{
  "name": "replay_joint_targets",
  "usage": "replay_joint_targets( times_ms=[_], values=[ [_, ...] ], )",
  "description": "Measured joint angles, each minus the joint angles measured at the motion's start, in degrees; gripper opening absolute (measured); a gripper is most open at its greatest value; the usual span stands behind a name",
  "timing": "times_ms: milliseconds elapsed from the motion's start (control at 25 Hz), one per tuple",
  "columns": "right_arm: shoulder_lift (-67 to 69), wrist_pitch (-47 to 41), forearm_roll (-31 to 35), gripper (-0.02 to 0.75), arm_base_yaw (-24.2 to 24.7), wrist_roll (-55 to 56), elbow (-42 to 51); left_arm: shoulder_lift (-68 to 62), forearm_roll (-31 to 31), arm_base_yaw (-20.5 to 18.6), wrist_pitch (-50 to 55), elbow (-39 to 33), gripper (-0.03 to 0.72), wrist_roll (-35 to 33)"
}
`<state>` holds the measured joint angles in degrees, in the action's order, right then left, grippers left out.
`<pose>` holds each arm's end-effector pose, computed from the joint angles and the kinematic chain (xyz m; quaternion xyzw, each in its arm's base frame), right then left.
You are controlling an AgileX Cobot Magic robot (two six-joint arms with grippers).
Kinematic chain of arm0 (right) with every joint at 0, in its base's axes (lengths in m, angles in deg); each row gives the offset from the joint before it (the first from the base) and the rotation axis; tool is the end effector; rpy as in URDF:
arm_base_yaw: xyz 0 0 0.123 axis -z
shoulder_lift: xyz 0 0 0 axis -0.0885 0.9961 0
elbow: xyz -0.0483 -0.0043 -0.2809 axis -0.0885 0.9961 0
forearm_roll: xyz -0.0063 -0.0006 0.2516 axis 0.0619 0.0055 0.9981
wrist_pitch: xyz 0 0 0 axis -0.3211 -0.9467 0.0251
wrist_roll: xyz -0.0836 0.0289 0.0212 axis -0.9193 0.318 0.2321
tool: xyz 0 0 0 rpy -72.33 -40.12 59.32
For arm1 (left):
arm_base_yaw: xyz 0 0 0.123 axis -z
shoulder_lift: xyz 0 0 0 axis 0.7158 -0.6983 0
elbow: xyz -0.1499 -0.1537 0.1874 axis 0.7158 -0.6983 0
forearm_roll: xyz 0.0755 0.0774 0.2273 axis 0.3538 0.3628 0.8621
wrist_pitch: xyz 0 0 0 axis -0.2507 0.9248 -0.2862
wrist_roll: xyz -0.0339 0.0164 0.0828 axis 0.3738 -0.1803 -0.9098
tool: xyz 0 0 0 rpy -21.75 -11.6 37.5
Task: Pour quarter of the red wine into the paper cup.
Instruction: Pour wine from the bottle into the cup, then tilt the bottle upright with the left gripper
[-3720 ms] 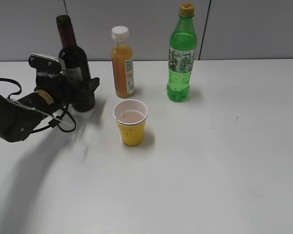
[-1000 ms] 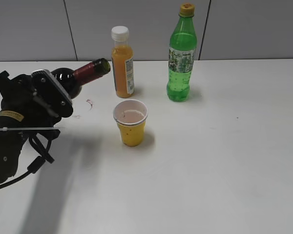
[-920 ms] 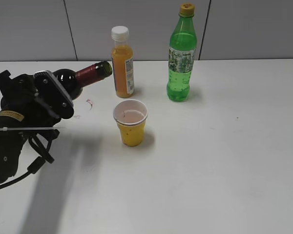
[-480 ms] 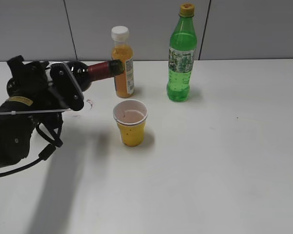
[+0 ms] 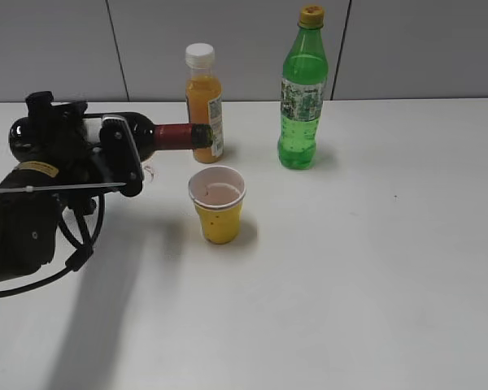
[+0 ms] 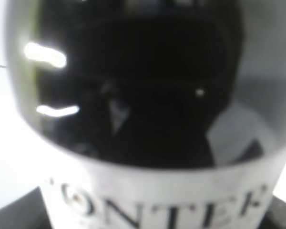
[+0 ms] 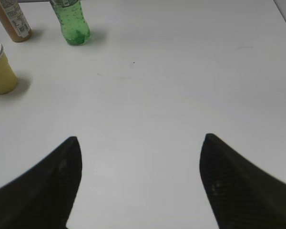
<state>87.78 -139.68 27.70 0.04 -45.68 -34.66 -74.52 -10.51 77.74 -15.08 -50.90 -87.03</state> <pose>-0.0043 0.0049 0.2761 -0.0282 0.8495 0.0628 0.5230 0.2966 -0.1206 0.1402 0.5060 0.5941 0.4559 0.4279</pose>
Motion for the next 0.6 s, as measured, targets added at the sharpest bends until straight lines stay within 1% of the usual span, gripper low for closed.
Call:
replay_joint_targets(
  times_ms=[200,440,600],
  values=[
    [0.0,0.0,0.0,0.585,0.0,0.0,0.0,0.0,-0.2,0.0,-2.0,0.0,0.528,-3.5],
    [0.0,0.0,0.0,0.585,0.0,0.0,0.0,0.0,-0.2,0.0,-1.9,0.0,0.528,-8.2],
    [0.0,0.0,0.0,0.585,0.0,0.0,0.0,0.0,-0.2,0.0,-1.9,0.0,0.528,-9.7]
  ],
)
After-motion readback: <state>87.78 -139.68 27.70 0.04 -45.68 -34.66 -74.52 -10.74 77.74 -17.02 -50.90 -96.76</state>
